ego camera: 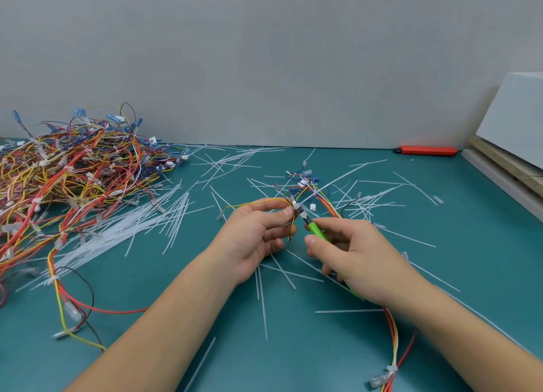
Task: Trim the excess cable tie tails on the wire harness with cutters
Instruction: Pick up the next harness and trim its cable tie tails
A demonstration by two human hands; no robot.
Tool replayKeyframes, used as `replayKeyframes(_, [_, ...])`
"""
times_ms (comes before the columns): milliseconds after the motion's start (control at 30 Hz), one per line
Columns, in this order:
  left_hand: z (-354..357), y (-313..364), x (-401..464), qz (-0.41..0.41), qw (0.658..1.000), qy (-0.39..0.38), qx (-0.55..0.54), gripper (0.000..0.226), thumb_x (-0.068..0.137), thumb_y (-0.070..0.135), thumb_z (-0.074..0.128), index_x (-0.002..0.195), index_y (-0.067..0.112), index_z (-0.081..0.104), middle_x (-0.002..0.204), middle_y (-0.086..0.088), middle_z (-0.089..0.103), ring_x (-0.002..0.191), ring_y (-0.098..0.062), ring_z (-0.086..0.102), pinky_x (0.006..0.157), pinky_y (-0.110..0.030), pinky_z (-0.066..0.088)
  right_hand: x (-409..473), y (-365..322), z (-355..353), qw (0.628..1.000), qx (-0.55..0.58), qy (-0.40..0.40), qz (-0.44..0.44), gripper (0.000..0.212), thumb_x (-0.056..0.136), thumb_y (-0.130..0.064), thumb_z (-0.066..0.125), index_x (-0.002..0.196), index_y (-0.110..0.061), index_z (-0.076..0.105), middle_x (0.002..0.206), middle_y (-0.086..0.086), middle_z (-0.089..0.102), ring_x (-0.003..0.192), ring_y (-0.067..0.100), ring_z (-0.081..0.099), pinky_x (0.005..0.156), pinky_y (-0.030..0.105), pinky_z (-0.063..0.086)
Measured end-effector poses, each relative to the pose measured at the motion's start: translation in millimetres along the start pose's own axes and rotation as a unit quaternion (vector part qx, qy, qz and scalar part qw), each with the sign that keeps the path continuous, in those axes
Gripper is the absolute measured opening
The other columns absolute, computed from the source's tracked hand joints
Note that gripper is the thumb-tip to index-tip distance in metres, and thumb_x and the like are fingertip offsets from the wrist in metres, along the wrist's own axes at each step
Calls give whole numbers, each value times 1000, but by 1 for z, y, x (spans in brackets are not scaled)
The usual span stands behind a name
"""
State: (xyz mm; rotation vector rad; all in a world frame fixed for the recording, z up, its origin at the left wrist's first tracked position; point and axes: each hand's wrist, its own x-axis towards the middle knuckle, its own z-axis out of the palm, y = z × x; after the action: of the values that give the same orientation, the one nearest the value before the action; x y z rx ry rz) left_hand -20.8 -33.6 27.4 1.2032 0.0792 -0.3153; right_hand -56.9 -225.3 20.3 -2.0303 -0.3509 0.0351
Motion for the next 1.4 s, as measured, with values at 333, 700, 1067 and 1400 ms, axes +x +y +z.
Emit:
replayKeyframes(333, [-1, 0, 0, -2, 1000, 1, 0, 12, 90, 7, 72, 99, 15, 69, 90, -2, 77, 66, -16, 71, 47, -21, 45, 0, -4, 2, 999, 36, -7, 12, 26, 84, -55, 66, 100, -35, 72, 91, 16, 68, 67, 12, 62, 61, 30, 56])
replayKeyframes(700, [0, 1, -1, 1, 1000, 3, 7, 11, 90, 8, 73, 97, 17, 70, 89, 0, 77, 65, -15, 72, 46, -20, 45, 0, 0, 2, 999, -29, 6, -13, 45, 86, -59, 59, 99, -16, 68, 83, 21, 57, 69, 29, 50, 75, 62, 54])
replayKeyframes(1067, [1, 0, -1, -2, 1000, 4, 14, 12, 90, 8, 73, 97, 17, 69, 92, -1, 78, 65, -15, 71, 46, -20, 43, -1, -5, 1, 999, 31, -9, 16, 22, 86, -50, 64, 98, -33, 72, 84, 19, 66, 60, 13, 53, 58, 38, 49])
replayKeyframes(1400, [3, 2, -3, -13, 1000, -3, -4, 13, 92, 9, 70, 102, 17, 68, 90, 2, 76, 67, -13, 71, 47, -20, 41, 1, -1, 3, 999, 49, 5, 3, 39, 77, -64, 65, 103, -36, 73, 90, 18, 66, 68, 16, 54, 70, 44, 53])
